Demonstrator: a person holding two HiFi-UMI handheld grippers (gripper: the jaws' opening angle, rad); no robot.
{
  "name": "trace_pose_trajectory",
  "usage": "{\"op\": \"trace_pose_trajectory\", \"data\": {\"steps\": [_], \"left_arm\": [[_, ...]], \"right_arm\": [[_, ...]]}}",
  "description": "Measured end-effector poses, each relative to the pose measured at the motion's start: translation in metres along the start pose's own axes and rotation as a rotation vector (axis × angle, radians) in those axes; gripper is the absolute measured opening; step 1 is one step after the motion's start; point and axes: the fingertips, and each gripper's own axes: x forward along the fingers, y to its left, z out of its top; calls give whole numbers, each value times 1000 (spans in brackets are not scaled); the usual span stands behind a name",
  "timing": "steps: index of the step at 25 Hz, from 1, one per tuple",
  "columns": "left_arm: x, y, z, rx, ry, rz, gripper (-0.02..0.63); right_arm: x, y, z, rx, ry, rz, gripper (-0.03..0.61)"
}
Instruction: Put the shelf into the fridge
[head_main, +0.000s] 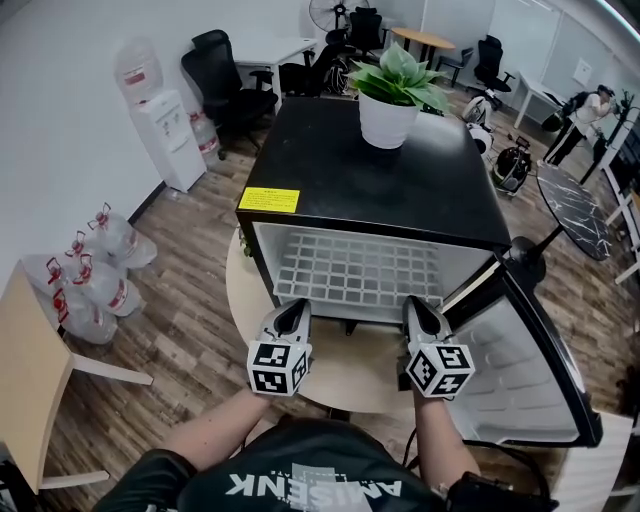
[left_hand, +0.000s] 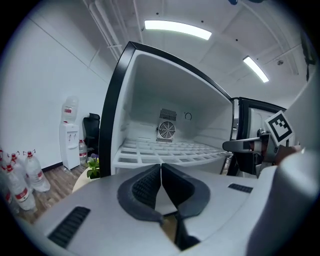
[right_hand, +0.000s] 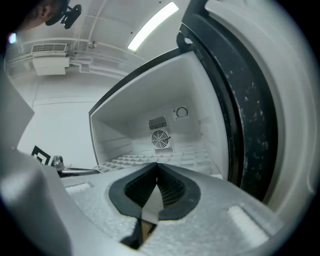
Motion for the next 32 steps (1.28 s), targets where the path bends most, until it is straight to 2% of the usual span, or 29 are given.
{"op": "trace_pose_trajectory", "data": {"steps": [4, 9, 13, 19, 25, 30, 32], "left_arm": [[7, 4, 6, -38, -4, 0, 9], [13, 6, 11, -29, 3, -11, 8], [16, 8, 12, -41, 4, -11, 6], [25, 10, 9, -12, 2, 10, 5], [39, 15, 19, -44, 15, 23, 5], [41, 17, 22, 3, 21, 34, 5], [42, 17, 22, -17, 24, 39, 5]], "right_arm": [[0, 13, -22, 6, 66, 40, 6], [9, -3, -25, 33, 89, -8, 6], [13, -4, -24, 24, 87, -23, 6], [20, -10, -28, 15, 87, -37, 6], [34, -16, -17, 18, 94, -40, 6], [38, -16, -14, 27, 93, -34, 6], [39, -16, -15, 25, 96, -30, 6]]}}
